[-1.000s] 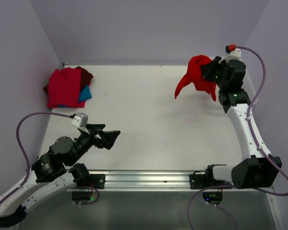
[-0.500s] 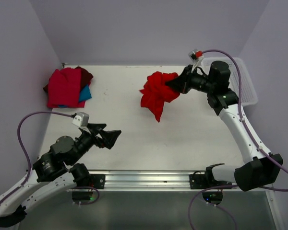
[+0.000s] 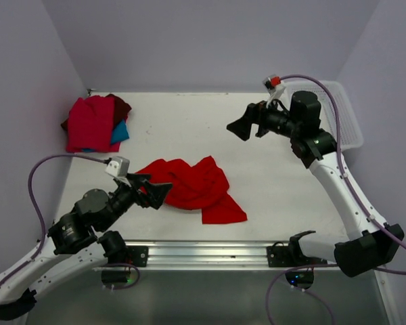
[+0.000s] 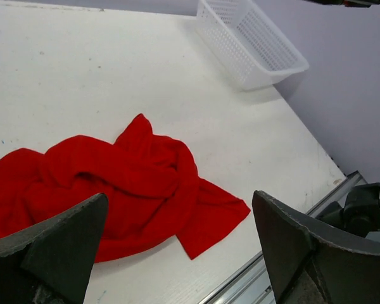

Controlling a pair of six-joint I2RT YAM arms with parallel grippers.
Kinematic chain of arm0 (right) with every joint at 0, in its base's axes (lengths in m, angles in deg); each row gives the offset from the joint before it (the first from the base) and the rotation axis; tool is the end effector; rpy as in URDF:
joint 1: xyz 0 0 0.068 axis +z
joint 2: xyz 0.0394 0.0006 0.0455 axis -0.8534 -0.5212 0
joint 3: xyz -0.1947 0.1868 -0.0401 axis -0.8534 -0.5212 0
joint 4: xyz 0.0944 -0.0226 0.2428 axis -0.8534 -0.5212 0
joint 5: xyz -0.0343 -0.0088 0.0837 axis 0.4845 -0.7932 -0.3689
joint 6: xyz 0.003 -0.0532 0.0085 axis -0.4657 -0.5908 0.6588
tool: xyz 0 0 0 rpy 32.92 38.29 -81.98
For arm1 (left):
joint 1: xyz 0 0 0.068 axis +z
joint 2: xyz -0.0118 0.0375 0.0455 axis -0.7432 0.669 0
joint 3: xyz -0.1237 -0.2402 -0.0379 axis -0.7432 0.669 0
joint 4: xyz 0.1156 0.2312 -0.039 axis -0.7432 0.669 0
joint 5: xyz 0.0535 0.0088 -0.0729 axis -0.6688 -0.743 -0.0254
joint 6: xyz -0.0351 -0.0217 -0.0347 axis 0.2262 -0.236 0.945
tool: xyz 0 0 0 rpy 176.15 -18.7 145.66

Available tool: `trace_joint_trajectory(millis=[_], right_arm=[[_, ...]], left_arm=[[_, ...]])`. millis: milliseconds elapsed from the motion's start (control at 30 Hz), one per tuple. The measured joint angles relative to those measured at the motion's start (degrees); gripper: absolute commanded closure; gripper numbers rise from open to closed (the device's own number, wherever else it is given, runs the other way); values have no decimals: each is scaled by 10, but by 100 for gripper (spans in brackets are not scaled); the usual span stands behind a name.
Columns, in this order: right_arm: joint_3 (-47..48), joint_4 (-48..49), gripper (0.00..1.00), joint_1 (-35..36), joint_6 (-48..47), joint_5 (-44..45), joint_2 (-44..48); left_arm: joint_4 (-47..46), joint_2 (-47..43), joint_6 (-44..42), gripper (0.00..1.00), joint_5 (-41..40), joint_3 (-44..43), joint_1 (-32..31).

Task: Fold and stack the t-shirts
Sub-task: Move the tshirt to the center of the board

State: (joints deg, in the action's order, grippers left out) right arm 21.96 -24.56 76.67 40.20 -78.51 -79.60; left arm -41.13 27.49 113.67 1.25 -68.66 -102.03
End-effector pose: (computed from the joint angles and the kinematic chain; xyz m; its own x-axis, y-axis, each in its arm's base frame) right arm 0.2561 0.1044 0.4102 -0.4084 0.0802 -0.9093 -0.6912 0.6235 0.3654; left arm 0.0623 -0.0674 0.3234 -0.3551 -0.3321 -0.8738 0.4784 0.7386 -0.4751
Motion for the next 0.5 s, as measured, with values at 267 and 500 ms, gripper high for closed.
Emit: trace_joint_trajectory(millis=[267, 500], right_arm=[[1, -82, 1, 65, -10, 208, 16], [-1, -151, 1, 69, 17, 407, 63]], left_arm=[[9, 326, -40, 0, 40, -94, 0], [10, 484, -113, 0, 61, -101, -9]])
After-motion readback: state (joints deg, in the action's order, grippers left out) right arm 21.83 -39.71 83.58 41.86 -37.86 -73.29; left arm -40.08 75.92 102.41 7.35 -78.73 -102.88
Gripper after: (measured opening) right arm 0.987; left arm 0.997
